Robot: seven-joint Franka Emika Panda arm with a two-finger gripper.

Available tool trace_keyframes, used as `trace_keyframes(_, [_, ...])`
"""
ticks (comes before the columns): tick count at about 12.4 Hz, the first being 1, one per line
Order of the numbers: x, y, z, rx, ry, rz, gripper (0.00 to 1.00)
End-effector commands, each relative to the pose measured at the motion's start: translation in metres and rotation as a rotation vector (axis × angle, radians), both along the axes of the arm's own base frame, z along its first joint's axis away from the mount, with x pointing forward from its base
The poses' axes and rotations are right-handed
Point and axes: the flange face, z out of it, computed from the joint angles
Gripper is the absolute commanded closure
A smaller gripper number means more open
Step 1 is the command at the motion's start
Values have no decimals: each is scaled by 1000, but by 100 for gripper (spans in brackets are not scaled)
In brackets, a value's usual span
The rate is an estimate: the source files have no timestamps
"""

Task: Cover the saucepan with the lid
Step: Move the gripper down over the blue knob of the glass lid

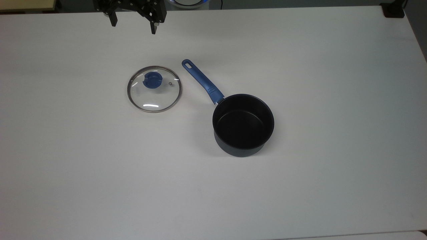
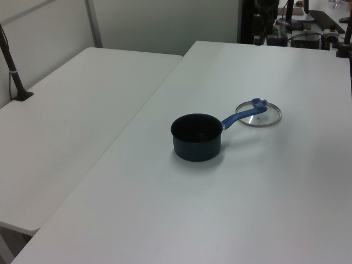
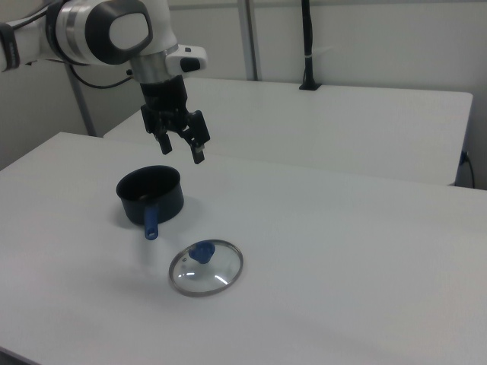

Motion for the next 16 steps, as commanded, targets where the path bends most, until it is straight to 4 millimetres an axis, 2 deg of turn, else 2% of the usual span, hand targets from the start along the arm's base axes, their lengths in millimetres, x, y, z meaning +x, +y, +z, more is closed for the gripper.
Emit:
trace_keyframes(1, [0, 3, -2, 10, 5, -4, 0])
trace_keyframes(4, [5, 1, -3, 10, -20, -9, 0])
trace_keyframes(7, [14, 3, -22, 11, 7, -4, 0])
trace_keyframes(9, [27, 9, -58, 9, 46, 9, 0])
trace_keyframes(12, [38, 15, -134, 5, 102, 24, 1])
trace_keyframes(14, [31, 14, -181, 5, 120, 20, 3])
trace_keyframes(16, [20, 13, -214, 3, 122, 22, 3])
